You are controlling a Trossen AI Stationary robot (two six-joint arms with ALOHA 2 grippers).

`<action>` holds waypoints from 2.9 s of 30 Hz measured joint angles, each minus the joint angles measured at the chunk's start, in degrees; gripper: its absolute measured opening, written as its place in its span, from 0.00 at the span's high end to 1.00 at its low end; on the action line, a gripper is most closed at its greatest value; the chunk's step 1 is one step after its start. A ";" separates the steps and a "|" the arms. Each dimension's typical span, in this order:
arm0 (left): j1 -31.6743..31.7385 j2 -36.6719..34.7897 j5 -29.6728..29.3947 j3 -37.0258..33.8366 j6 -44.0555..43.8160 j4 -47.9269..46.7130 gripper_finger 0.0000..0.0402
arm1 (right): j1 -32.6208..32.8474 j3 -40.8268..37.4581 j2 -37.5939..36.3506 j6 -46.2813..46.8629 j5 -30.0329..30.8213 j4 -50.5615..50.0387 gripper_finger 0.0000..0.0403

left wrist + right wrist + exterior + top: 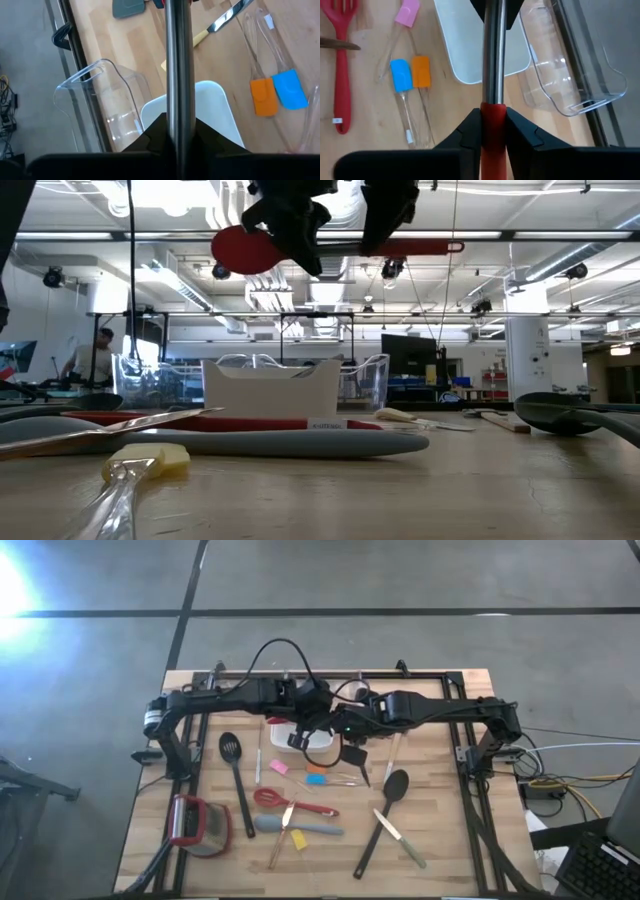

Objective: Pick & Place Kitchen Items
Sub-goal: Put the red serving spoon into the left transparent bin

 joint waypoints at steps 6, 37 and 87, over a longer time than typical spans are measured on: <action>1.37 -0.67 -1.29 0.01 -0.50 -2.03 0.89 | 1.92 0.00 -3.03 4.76 -0.33 -3.45 0.64; 41.57 -30.14 14.05 -46.79 -11.08 39.57 0.89 | 6.62 -34.81 -31.40 29.84 19.75 6.87 0.59; 31.54 -20.96 -35.46 -65.96 4.40 75.54 0.89 | 6.73 -40.29 -31.61 29.10 19.47 13.57 0.59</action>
